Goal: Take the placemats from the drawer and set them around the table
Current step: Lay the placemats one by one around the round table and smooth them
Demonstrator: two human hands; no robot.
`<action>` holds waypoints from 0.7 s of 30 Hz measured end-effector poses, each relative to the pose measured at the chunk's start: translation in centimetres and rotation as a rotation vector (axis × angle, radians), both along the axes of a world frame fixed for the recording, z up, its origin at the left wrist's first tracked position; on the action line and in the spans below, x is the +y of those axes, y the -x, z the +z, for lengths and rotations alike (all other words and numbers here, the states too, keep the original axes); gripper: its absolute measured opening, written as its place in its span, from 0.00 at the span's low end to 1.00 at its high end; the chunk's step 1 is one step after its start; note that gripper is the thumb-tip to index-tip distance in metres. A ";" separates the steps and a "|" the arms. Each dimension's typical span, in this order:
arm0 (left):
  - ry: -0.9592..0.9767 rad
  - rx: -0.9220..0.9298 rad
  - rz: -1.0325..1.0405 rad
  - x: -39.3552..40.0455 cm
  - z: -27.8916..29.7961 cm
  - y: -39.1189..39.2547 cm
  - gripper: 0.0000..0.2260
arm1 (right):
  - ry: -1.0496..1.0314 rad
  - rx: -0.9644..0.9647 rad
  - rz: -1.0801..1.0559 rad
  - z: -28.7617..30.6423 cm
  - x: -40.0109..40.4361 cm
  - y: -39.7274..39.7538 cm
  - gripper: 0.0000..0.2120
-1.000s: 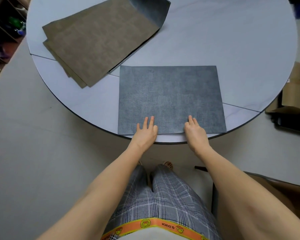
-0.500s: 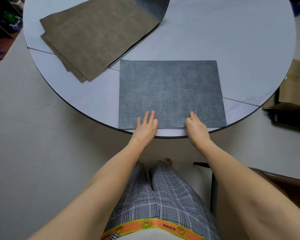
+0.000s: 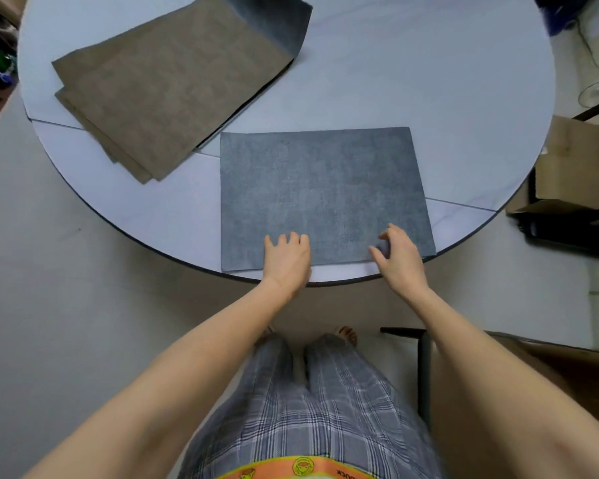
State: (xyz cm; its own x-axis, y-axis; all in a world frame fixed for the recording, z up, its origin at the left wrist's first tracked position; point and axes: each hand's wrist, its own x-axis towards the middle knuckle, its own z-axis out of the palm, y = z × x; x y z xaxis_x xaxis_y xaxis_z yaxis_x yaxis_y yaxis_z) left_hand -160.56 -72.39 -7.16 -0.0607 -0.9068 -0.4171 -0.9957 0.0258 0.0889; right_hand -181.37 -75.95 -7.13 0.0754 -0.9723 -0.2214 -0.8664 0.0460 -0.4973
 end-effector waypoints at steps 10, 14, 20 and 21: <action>-0.091 0.117 0.110 -4.9 0.4 12.3 0.40 | -0.276 0.041 -0.126 1.3 -8.1 12.0 0.19; -0.187 0.121 0.258 -5.7 -1.0 15.2 0.39 | -0.384 0.046 -0.077 0.7 -9.6 12.2 0.18; -0.186 0.141 0.342 -5.6 -2.2 15.9 0.39 | -0.491 0.030 -0.093 -0.2 -10.8 11.8 0.14; -0.186 0.143 0.341 -5.4 -2.3 16.0 0.41 | -0.502 0.016 -0.109 -0.5 -10.9 12.0 0.14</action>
State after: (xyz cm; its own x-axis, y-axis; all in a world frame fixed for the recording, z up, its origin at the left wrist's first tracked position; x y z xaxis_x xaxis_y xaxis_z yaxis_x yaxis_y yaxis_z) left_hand -176.60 -77.83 -9.46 0.1608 -0.7949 -0.5851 -0.9219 -0.3327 0.1986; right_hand -193.35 -86.81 -7.59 -0.0273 -0.7477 -0.6634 -0.8506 0.3660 -0.3775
